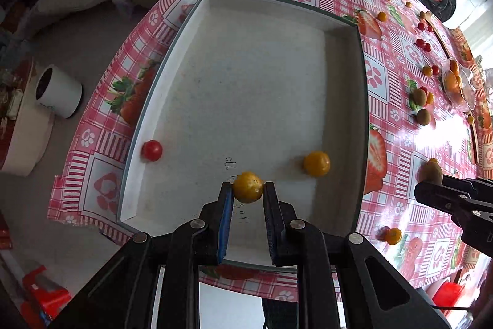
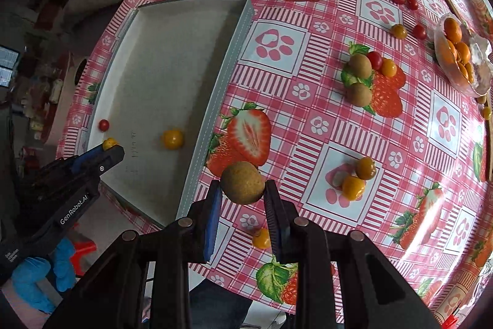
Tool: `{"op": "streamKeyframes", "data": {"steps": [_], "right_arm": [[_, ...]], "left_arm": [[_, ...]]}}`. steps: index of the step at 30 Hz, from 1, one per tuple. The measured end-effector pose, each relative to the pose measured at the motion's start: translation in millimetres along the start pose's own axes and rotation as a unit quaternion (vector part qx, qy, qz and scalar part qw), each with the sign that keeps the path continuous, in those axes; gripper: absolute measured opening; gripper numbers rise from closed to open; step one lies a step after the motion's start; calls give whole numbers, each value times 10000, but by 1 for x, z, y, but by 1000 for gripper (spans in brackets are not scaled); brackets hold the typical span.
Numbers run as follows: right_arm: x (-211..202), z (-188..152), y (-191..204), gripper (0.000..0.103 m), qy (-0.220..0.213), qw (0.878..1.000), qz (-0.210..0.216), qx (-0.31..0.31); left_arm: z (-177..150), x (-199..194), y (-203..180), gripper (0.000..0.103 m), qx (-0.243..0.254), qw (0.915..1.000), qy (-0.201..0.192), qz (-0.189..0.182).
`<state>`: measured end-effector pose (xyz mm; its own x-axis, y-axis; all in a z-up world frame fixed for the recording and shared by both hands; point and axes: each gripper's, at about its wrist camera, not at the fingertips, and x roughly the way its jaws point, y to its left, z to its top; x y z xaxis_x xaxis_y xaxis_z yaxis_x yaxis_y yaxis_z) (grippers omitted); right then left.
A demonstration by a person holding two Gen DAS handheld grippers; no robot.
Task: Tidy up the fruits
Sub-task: 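Carry both fruits into the white tray and open both tools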
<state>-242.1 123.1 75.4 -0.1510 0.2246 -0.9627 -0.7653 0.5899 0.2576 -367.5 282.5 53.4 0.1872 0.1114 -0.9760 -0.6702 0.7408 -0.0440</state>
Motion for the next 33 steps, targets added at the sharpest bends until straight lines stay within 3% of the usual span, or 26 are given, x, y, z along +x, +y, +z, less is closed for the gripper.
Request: {"op": "streamKeyframes", "data": {"steps": [6,15,27,29,31,33], "right_arm": [[22,22,44,30,159,9983,121,-539],[53,61,84,30,263,9949,99,-965],[93,81,85,31,490,9937,-236,-983],[94,83,86,32,487,9929,-286,-1051],[95,85,86,44,521,9926,-208,-1075],[94,88,90,55,541,9932,-158,-1024]], "left_arm": [[-2,19,26,21,-208,9992,80,329],[1,38,42,21,-508,9978,110,408],[-6,41,38,21,-378,9983,50,435],[-5,41,35,26,-276,9982,51,537],[-4,39,32,67,-206,9974,2,696],[-4,33,32,71,-188,9972,-134,711]]}}
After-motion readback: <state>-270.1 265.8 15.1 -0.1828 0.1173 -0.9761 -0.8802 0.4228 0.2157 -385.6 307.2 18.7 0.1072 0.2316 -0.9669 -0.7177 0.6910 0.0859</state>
